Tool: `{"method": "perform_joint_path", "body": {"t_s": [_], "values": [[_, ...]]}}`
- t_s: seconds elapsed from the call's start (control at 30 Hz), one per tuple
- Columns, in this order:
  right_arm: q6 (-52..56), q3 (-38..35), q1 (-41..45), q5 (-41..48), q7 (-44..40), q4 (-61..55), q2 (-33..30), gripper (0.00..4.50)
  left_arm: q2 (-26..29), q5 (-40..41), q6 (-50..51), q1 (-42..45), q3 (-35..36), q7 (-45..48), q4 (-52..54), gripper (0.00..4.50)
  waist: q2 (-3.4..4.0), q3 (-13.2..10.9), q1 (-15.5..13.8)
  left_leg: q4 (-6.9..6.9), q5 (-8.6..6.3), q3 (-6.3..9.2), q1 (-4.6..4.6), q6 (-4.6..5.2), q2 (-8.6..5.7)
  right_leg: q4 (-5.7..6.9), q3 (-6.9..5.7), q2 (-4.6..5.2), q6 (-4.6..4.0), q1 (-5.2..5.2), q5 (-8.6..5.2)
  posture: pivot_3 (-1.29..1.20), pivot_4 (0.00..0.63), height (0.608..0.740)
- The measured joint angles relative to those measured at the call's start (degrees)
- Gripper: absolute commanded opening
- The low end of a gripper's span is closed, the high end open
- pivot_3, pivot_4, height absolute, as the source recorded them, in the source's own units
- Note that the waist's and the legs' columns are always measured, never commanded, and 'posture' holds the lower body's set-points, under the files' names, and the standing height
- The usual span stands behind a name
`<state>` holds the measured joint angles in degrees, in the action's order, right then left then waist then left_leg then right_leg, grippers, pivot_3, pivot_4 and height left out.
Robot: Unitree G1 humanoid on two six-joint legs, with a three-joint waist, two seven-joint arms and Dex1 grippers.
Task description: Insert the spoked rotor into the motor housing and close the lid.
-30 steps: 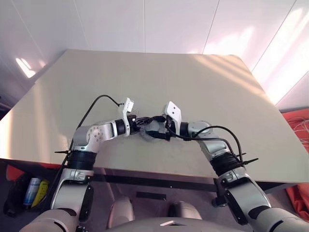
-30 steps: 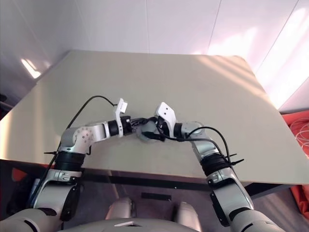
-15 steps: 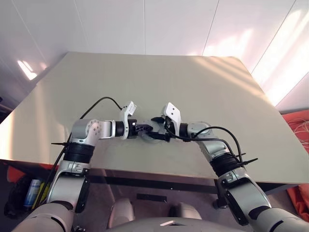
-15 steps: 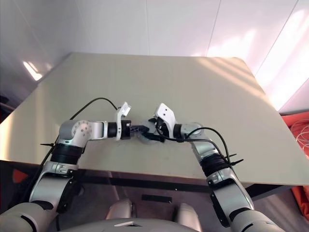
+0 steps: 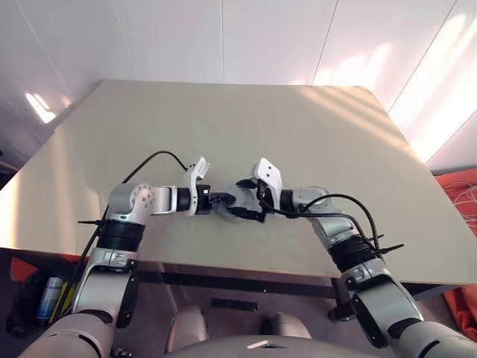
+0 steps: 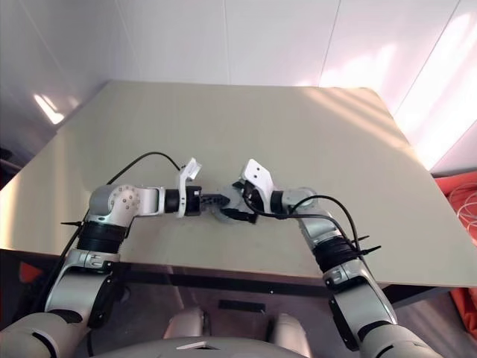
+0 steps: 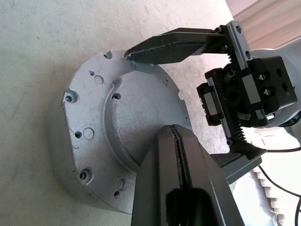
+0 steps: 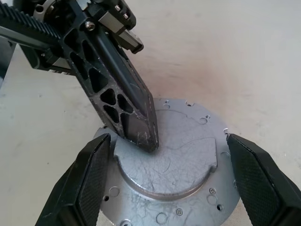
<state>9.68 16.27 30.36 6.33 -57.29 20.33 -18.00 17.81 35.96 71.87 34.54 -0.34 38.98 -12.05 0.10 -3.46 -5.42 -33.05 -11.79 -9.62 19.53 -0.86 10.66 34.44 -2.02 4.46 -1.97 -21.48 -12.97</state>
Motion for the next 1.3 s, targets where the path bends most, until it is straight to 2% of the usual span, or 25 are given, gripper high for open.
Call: {"method": "perform_joint_path", "body": {"t_s": [0.2, 0.4, 0.47, 0.7, 0.8, 0.93, 1.07, 1.3], "values": [[7.4, -3.9, 1.4, 5.1, -2.5, -9.4, -3.3, 4.49, -0.1, 0.0, 0.0, -0.1, 0.0, 0.0, 0.1, 0.00, 0.01, 0.0, -0.1, 0.03, 0.01, 0.13, 0.01, -0.01, 0.01, 0.00, 0.01, -0.01, 0.01, -0.04, -0.01, 0.00, 0.000, 0.740], [15.9, -5.1, 4.3, 3.8, -1.6, -11.6, -12.6, 4.49, -0.4, 0.0, -0.2, 0.0, 0.0, 0.0, -0.5, 0.00, 0.01, 0.0, -0.2, 0.05, 0.01, 0.14, 0.02, -0.01, -0.03, -0.03, 0.03, -0.01, 0.04, -0.01, -0.02, 0.00, 0.000, 0.740], [21.7, -5.4, 4.2, 4.1, -1.5, -11.5, -14.7, 4.49, -0.5, 0.0, -0.4, 0.3, 0.0, 0.0, -0.9, 0.00, 0.02, 0.0, -0.2, 0.07, 0.01, 0.14, 0.02, -0.02, -0.03, -0.02, 0.03, -0.01, 0.13, -0.02, -0.08, 0.00, 0.000, 0.740], [58.4, -14.4, 5.2, 15.5, 2.0, -7.9, -14.7, 4.49, -1.3, 0.0, -2.1, 0.4, 0.0, 0.0, -2.0, 0.00, 0.06, 0.0, -0.2, 0.09, 0.04, 0.15, -0.01, -0.06, -0.03, -0.02, 0.04, -0.03, 0.10, -0.03, -0.06, 0.00, 0.000, 0.740], [67.7, -17.0, 5.3, 18.4, 4.4, -7.9, -12.1, 4.49, -1.3, 0.0, -2.2, 0.3, 0.0, 0.0, -2.0, 0.00, 0.07, 0.0, -0.2, 0.13, 0.06, 0.15, -0.02, -0.10, -0.02, -0.02, 0.05, -0.03, 0.09, -0.05, -0.06, 0.00, 0.000, 0.740], [77.3, -20.4, 5.3, 20.8, 9.8, -7.9, -4.1, 4.49, -1.5, 0.0, -2.7, 0.2, 0.1, 0.0, -2.0, 0.00, 0.09, 0.0, -0.2, 0.24, 0.18, 0.15, -0.04, -0.30, -0.02, -0.01, 0.05, -0.03, 0.14, -0.13, -0.09, 0.00, 0.000, 0.740], [81.4, -24.2, 5.8, 21.5, 14.0, -7.9, 0.8, 4.49, -1.2, 0.0, -2.7, 0.1, 0.2, 0.0, -2.0, 0.00, 0.09, 0.0, -0.2, 0.35, 0.30, 0.15, -0.08, -0.51, -0.02, -0.01, 0.05, -0.04, 0.22, -0.14, -0.14, 0.00, 0.000, 0.740], [82.0, -28.5, 7.3, 21.5, 21.3, -5.7, 9.8, 4.49, -0.8, 0.0, -2.7, -0.1, 0.9, -0.3, -1.9, 0.00, 0.07, 0.0, -0.1, 0.79, 0.55, 0.15, -0.24, -0.92, 0.00, 0.01, 0.15, -0.11, 0.25, -0.31, -0.20, 0.00, 0.000, 0.740]]}}
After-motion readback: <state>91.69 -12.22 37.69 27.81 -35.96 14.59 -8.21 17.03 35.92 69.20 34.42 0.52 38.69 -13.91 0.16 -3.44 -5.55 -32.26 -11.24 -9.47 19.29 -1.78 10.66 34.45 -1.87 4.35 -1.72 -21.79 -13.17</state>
